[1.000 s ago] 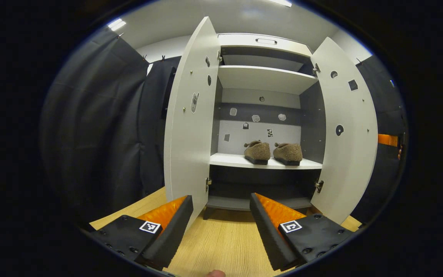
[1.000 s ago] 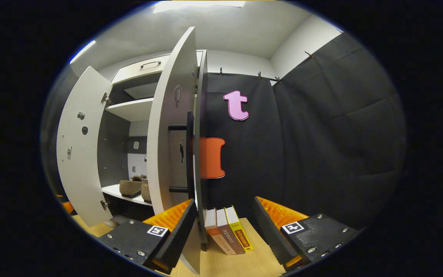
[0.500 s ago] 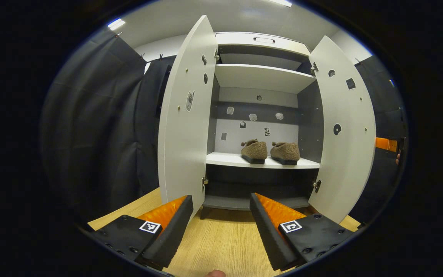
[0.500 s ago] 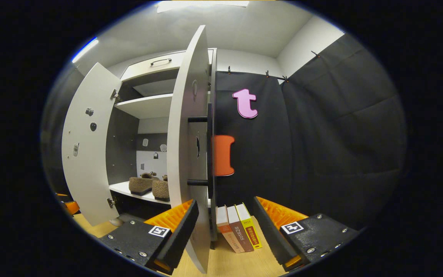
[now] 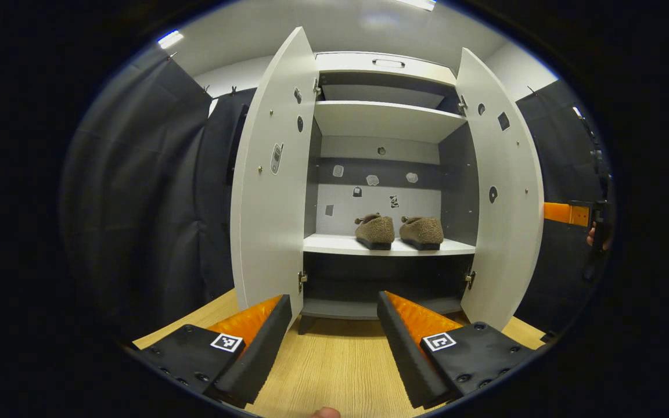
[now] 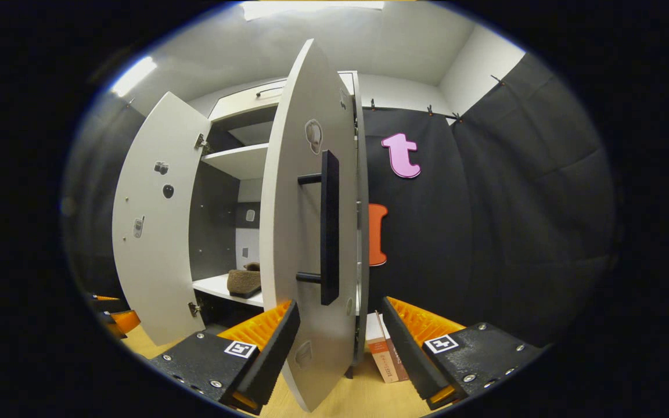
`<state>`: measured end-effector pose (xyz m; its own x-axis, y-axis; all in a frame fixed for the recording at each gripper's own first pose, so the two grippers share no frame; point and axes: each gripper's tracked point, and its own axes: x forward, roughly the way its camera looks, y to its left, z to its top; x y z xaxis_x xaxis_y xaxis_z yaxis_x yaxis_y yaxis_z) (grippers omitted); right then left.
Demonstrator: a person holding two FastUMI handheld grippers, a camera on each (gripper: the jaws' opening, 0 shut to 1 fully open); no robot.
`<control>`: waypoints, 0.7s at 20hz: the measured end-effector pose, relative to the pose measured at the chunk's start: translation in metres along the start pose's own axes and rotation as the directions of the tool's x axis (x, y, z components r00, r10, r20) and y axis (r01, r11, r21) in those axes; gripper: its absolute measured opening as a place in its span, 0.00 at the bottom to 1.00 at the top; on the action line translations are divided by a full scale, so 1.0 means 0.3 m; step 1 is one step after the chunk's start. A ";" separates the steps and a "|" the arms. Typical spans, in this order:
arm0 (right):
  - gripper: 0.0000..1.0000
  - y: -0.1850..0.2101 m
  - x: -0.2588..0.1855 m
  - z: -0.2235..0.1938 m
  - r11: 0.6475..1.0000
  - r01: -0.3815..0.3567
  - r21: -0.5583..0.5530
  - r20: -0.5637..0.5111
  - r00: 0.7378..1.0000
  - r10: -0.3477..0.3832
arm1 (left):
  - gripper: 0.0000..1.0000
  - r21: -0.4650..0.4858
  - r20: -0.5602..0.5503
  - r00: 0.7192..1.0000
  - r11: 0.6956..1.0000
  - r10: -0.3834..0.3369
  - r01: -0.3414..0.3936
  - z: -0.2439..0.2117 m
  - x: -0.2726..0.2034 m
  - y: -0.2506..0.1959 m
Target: Grab one shoe with the right hand and put it into the shoe cabinet, grab the other shoe with the left hand and put it into the shoe cabinet; then close the right door with the right hand and the left door with the left hand.
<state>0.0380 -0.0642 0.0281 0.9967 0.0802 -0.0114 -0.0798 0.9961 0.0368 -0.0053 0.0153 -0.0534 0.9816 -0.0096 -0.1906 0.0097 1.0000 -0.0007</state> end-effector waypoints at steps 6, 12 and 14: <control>0.89 0.054 0.064 -0.010 1.000 -0.021 0.018 0.008 1.000 0.021 | 0.96 0.005 0.010 1.000 1.000 -0.006 0.006 0.005 -0.005 0.008; 0.89 0.113 0.103 -0.019 0.998 -0.053 0.033 0.015 0.999 0.052 | 0.96 0.022 0.019 1.000 1.000 -0.011 0.010 0.019 0.005 0.015; 0.90 0.138 0.119 -0.026 0.996 -0.069 0.048 0.019 0.997 0.069 | 0.96 0.021 0.019 1.000 1.000 -0.009 0.009 0.019 0.008 0.017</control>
<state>0.0702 -0.0199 0.0215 0.9890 0.1476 0.0099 -0.1479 0.9853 0.0856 -0.0020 0.0203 -0.0482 0.9850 -0.0187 -0.1715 0.0223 0.9996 0.0187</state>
